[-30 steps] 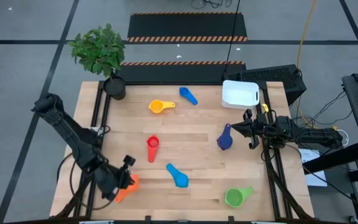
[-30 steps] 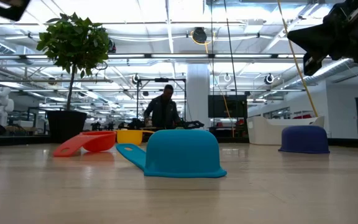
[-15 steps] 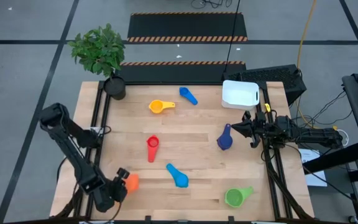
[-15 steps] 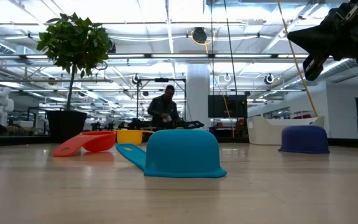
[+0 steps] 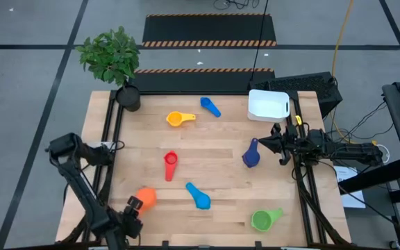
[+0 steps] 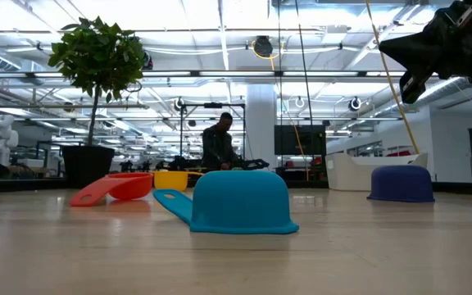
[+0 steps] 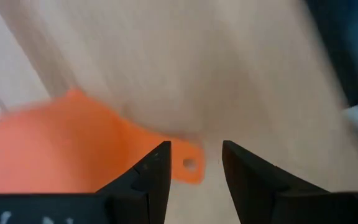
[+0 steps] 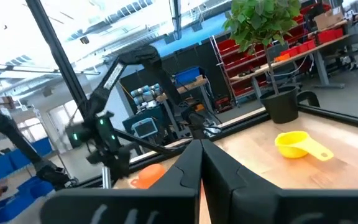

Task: Nest measuring cups in basket
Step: Move the orange measuring cup to the center of the table

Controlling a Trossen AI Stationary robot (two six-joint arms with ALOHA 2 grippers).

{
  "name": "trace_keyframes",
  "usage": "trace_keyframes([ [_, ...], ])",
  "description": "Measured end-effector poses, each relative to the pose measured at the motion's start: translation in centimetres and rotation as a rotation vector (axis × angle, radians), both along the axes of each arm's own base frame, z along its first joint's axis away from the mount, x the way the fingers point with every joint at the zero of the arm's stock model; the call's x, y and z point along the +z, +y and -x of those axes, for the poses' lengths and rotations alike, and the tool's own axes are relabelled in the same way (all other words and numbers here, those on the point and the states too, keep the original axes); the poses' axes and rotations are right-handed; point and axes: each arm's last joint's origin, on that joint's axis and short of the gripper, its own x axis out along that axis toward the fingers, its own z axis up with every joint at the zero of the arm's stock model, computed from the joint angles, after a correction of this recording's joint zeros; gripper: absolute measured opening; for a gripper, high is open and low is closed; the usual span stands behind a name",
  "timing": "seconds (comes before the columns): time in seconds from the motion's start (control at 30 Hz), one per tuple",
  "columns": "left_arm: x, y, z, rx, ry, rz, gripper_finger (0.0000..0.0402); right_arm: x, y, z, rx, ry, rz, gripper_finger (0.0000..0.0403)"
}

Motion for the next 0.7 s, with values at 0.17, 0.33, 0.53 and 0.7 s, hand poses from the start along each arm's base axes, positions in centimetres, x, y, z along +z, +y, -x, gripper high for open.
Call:
trace_keyframes([
  [0.17,-2.0,-0.5,0.8,0.033,0.062,-0.110,0.0147,0.0,0.0,0.0,0.038,-0.014,-0.195,0.0000],
  [0.33,-2.2,-0.9,1.5,0.071,0.060,-0.110,0.0147,0.1,0.0,0.0,0.047,-0.016,-0.245,0.0000],
  [0.53,-2.2,-0.9,1.6,0.083,-0.027,-0.142,0.0147,0.0,0.0,0.0,0.043,-0.015,-0.226,0.0000],
  [0.7,-2.1,-1.1,1.9,0.049,-0.044,-0.151,0.0147,0.1,0.0,0.0,0.044,-0.015,-0.230,0.0000],
])
